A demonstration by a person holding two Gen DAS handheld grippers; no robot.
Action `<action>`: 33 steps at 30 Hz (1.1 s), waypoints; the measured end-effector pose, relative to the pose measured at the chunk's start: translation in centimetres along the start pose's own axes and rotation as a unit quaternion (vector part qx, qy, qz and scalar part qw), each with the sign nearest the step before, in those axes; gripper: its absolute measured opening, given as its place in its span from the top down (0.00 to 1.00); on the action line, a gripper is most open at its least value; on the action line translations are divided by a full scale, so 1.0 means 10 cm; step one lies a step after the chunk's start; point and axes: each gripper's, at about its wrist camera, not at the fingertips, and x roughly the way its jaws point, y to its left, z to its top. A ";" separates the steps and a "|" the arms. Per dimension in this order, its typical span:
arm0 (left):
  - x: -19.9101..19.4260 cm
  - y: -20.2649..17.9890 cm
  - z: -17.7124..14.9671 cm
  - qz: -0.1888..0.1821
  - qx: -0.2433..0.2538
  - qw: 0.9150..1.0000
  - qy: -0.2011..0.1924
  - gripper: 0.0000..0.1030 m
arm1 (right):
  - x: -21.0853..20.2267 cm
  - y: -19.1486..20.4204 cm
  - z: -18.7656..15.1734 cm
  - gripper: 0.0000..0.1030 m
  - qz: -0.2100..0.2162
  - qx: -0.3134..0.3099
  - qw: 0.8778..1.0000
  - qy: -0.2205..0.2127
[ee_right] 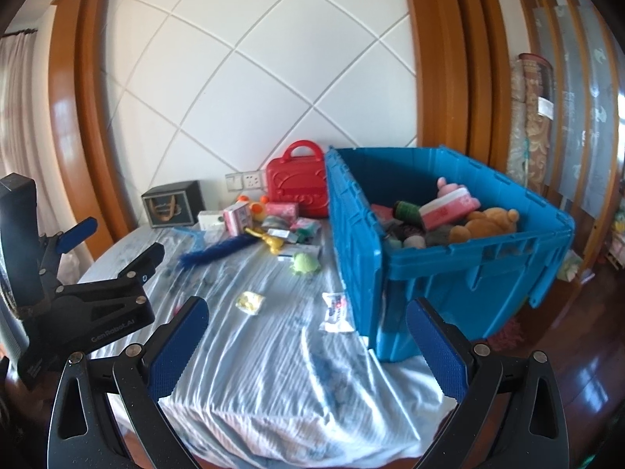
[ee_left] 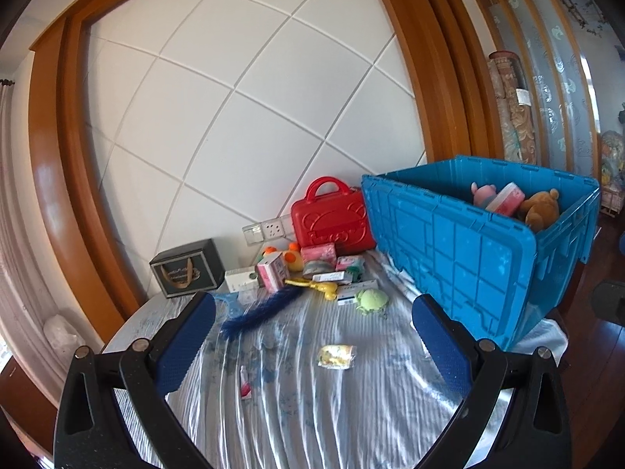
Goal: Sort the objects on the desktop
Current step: 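Move both tools toward the white wet-wipes pack and floss box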
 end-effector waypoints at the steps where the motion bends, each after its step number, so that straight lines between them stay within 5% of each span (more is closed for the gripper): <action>1: 0.01 0.02 -0.04 0.004 -0.002 1.000 0.005 0.01 | 0.03 0.01 -0.03 0.00 0.005 0.000 1.000 0.003; 10: 0.24 0.33 -0.37 0.019 -0.004 0.999 0.037 0.01 | 0.43 0.18 -0.27 0.00 0.039 -0.015 0.999 0.035; 16: 0.70 0.62 -0.61 0.002 -0.020 0.998 0.064 0.01 | 1.16 0.28 -0.48 0.00 0.042 0.005 0.995 0.087; 22: 1.34 0.90 -0.75 -0.028 -0.010 0.997 0.075 0.01 | 2.17 0.38 -0.67 0.00 -0.028 0.026 0.990 0.136; 25: 1.68 1.04 -0.77 -0.049 -0.010 0.996 0.076 0.01 | 2.69 0.39 -0.77 0.00 -0.106 0.018 0.984 0.145; 33: 2.32 1.14 -0.78 -0.100 -0.003 0.992 0.075 0.01 | 3.97 0.28 -0.82 0.00 -0.239 -0.038 0.950 0.197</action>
